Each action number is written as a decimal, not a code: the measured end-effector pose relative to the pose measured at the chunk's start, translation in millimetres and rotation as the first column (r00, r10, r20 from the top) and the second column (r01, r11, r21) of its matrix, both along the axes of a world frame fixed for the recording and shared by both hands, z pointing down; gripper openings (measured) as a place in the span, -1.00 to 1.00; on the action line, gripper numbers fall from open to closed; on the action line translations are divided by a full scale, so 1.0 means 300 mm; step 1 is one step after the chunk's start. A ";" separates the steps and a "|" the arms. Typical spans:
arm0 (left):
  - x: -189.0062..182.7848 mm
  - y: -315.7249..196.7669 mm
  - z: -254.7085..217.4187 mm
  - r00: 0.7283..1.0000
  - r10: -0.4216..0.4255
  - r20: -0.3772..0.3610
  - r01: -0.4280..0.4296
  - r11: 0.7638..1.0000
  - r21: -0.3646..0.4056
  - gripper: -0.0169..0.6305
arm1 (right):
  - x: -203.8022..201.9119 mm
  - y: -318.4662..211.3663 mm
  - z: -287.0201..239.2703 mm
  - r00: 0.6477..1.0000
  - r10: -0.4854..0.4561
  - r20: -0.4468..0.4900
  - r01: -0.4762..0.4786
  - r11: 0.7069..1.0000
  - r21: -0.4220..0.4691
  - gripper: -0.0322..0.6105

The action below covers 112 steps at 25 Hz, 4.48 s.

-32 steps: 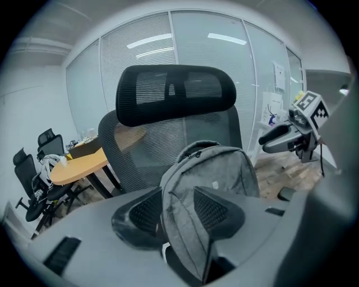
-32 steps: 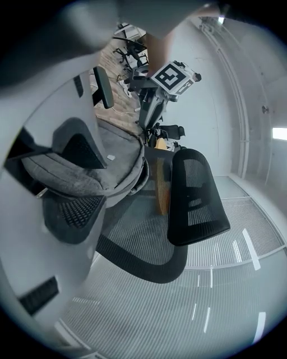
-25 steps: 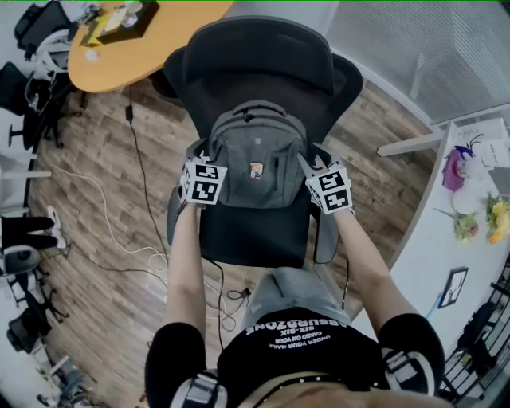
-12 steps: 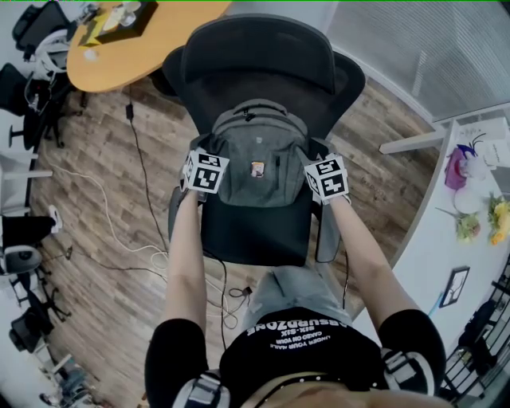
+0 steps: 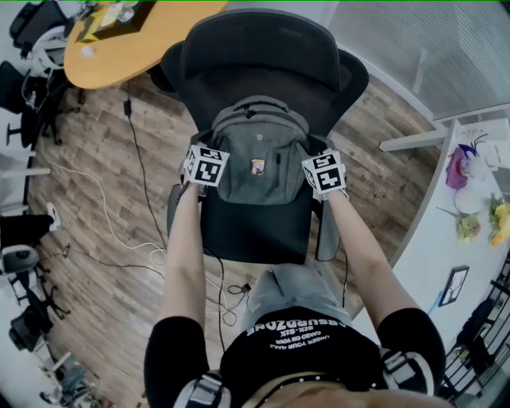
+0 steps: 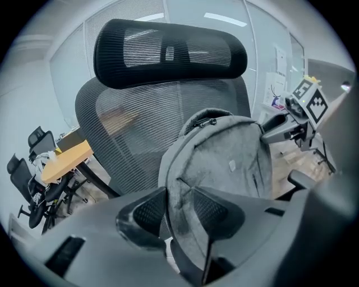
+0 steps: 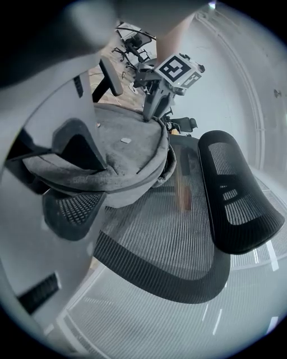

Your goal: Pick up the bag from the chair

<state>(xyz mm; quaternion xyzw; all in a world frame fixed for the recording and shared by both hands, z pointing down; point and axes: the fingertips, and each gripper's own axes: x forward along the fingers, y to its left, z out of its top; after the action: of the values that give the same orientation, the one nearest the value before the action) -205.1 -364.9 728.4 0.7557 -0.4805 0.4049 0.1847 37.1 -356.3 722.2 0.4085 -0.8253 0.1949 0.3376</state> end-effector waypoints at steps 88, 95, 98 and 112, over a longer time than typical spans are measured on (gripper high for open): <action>0.056 0.864 -0.905 0.987 -0.031 -0.158 0.090 0.920 0.382 -0.77 | 0.045 0.769 -0.884 0.986 -0.043 0.158 -0.016 0.936 0.353 -0.69; 0.050 0.949 -1.035 0.982 -0.063 -0.179 0.139 0.882 0.450 -0.77 | 0.038 0.852 -1.014 0.985 -0.062 0.159 -0.009 0.910 0.415 -0.70; 0.040 0.986 -1.091 0.980 -0.064 -0.187 0.148 0.865 0.479 -0.77 | 0.028 0.891 -1.067 0.984 -0.072 0.165 -0.008 0.900 0.437 -0.70; 0.052 1.156 -1.274 0.970 -0.024 -0.241 0.168 0.784 0.597 -0.77 | 0.041 1.040 -1.211 0.973 -0.081 0.217 -0.033 0.877 0.478 -0.70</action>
<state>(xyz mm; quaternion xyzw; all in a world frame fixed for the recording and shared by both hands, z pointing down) -189.4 -18.0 346.2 0.7891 -0.6001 0.1307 0.0022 49.2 -44.4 358.8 0.4436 -0.8863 0.0265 0.1306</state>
